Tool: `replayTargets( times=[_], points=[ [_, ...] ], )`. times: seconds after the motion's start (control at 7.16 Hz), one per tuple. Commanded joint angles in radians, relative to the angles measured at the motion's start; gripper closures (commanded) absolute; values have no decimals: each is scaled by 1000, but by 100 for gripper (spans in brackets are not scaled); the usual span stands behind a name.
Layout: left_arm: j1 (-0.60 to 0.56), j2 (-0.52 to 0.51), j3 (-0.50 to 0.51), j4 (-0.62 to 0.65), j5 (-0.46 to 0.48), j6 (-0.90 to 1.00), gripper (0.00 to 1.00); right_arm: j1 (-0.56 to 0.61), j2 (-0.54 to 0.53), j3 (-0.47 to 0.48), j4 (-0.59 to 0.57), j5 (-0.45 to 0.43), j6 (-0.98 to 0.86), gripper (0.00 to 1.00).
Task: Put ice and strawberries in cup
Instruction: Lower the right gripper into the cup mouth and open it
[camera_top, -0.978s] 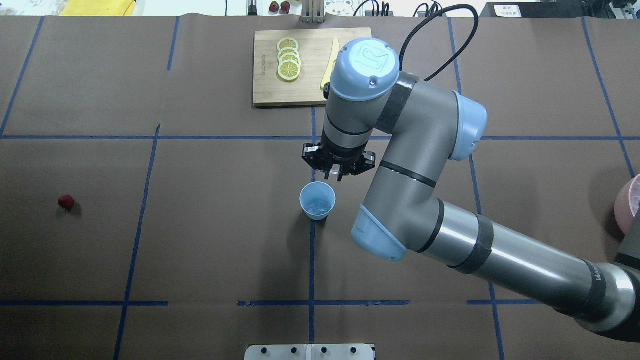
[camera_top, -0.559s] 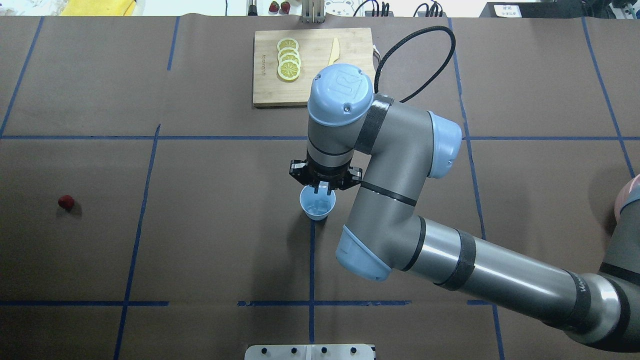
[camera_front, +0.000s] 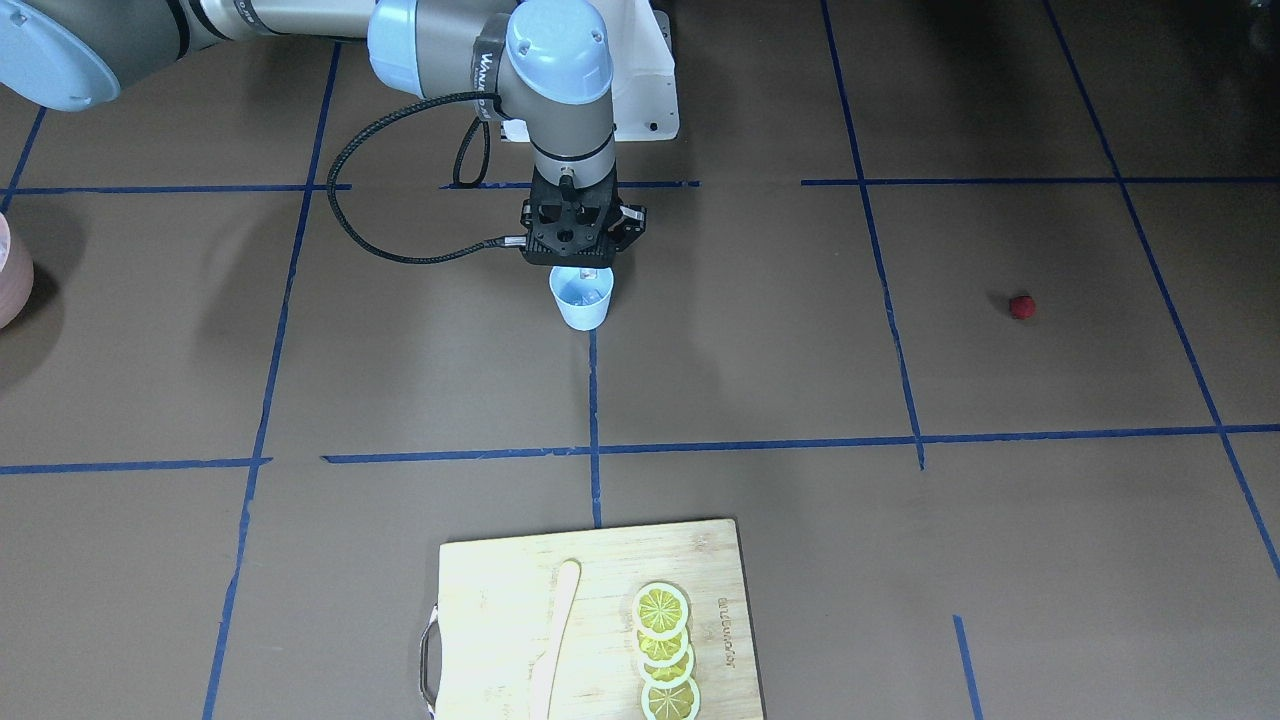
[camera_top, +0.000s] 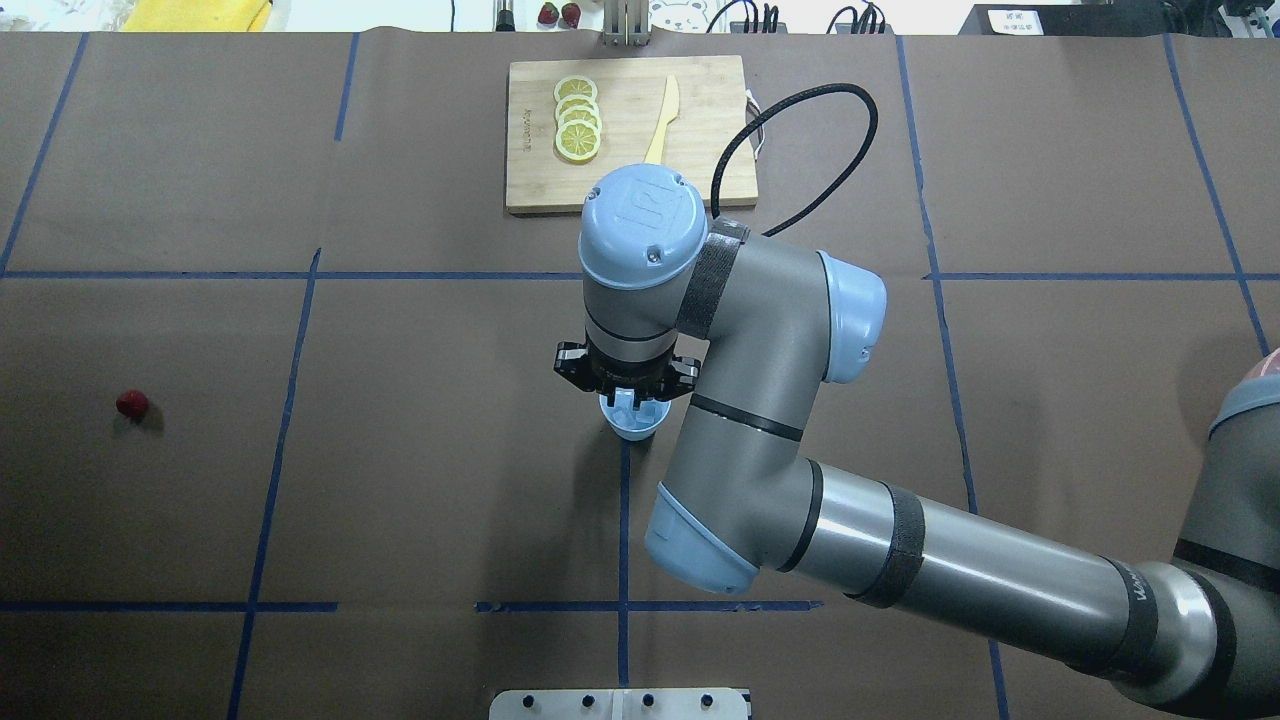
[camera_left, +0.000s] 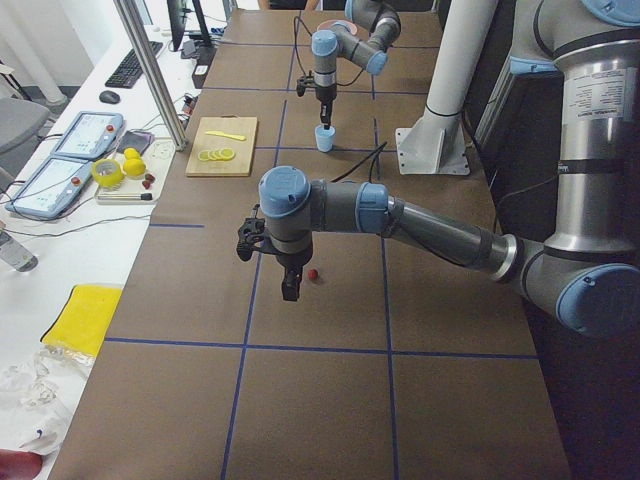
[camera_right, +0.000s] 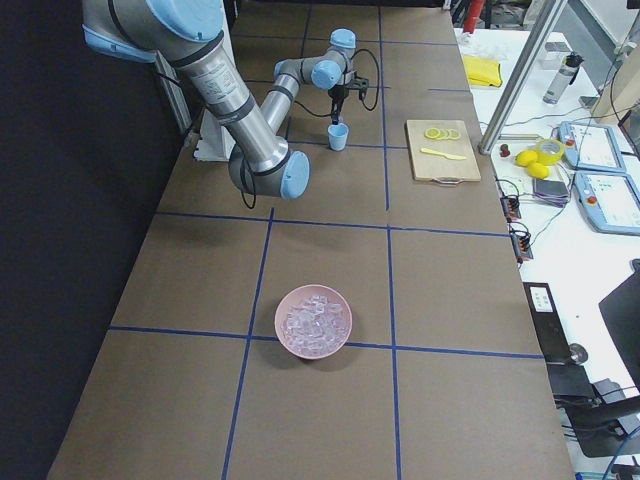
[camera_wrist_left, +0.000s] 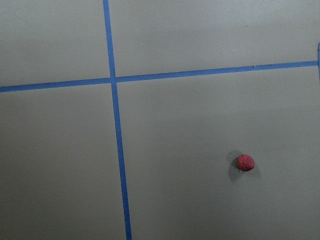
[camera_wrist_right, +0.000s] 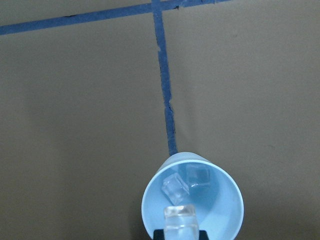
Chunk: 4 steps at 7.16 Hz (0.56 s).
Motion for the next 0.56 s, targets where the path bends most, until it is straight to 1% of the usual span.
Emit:
replayTargets(
  times=[0.0,0.14,0.42],
  points=[
    [0,0,0,0,1,0,0,1,0,-1,3,-7,1,50],
    [0,0,2,0,1,0,0,1,-3,1,5,-7,2,0],
    [0,-4,3,0,1,0,0,1,-3,10,6,-7,1,0]
  ],
)
